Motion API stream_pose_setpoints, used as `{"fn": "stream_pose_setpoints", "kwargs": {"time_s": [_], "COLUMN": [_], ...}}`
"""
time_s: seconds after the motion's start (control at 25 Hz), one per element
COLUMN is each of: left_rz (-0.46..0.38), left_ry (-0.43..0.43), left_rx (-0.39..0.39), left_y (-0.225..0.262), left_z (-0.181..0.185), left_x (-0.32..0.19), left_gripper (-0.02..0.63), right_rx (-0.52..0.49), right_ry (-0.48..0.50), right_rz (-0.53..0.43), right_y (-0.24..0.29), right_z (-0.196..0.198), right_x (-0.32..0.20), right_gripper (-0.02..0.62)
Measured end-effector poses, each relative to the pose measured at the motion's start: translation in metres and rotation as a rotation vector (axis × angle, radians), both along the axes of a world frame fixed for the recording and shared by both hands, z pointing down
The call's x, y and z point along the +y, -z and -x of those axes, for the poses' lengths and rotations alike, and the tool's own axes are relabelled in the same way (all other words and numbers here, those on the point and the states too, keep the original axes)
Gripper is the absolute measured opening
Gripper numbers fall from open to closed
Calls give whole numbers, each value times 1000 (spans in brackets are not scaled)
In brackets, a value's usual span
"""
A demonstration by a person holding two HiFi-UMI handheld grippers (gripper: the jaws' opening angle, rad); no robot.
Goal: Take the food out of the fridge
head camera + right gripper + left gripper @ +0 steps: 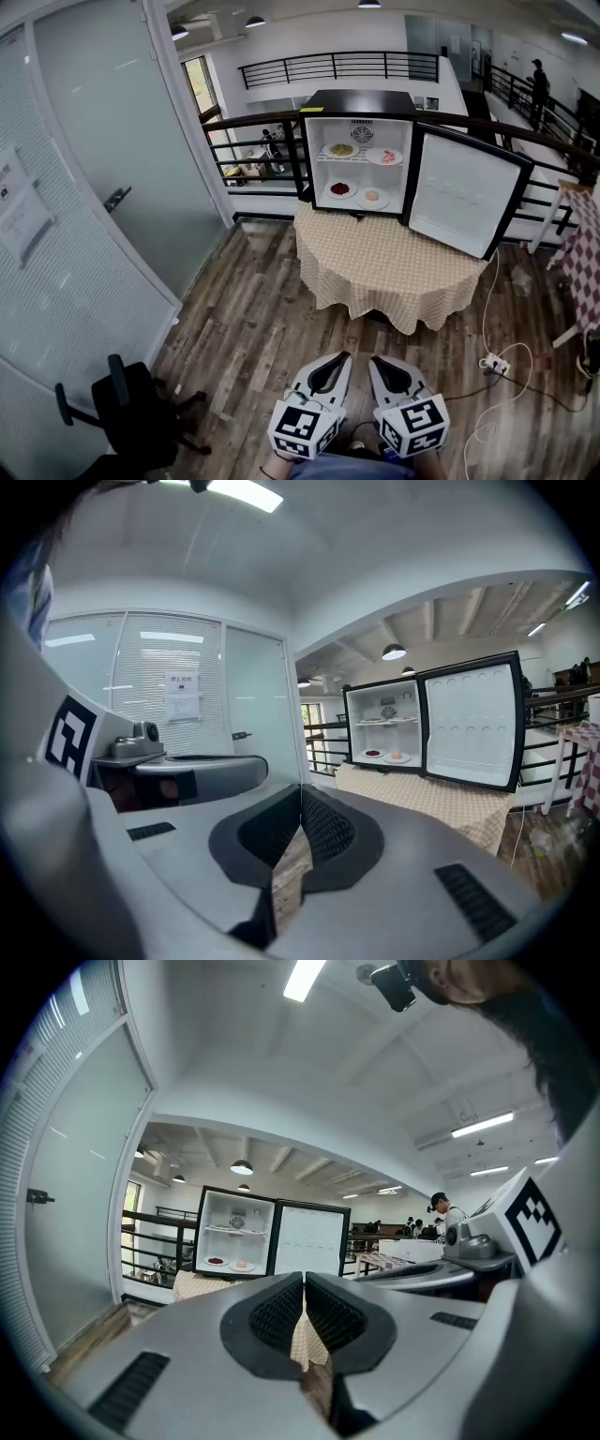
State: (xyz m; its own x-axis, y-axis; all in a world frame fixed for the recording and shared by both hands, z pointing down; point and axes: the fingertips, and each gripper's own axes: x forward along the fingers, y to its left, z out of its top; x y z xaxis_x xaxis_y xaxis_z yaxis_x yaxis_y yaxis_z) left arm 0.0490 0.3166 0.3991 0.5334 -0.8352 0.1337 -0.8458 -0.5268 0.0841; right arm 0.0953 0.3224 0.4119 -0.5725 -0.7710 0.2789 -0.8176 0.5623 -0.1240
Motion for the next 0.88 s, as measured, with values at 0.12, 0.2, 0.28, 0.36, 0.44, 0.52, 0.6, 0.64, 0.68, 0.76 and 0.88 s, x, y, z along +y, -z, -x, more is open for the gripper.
{"fn": "stream_pose_setpoints", "kwargs": {"time_s": [0.12,0.2,0.28,0.36,0.44,0.52,0.6,0.64,0.68,0.76,0.88], "left_rz": [-1,1,6,9,6,-1,-6,-4,0,5,2], "left_ry": [4,-1,-6,-10,-13,-19,-27,-31,-35,-47,-63], "left_rx": [5,5,5,0,-12,-31,-38,-34,-31,-29,-29], "left_y": [-1,-3,-6,-9,-11,-13,-14,-15,-15,-14,-11], "left_z": [-2,-3,-2,-1,3,9,16,19,23,31,41], "left_x": [-12,-22,-33,-47,-63,-81,-102,-113,-125,-147,-181], "left_gripper": [18,18,18,18,18,18,18,18,18,18,18], "right_rx": [0,-2,-5,-6,-4,-4,-2,-1,-1,-7,-12], "right_ry": [-6,-9,-12,-12,-13,-18,-26,-29,-33,-42,-56], "right_rz": [3,6,11,17,20,19,20,23,26,32,37], "right_y": [-2,-3,-4,-7,-10,-11,-13,-13,-13,-11,-9], "right_z": [-5,-6,-5,-3,2,8,15,19,23,30,42], "right_x": [-13,-24,-36,-50,-66,-84,-105,-116,-127,-147,-179], "right_gripper": [18,18,17,17,18,18,18,17,18,17,18]}}
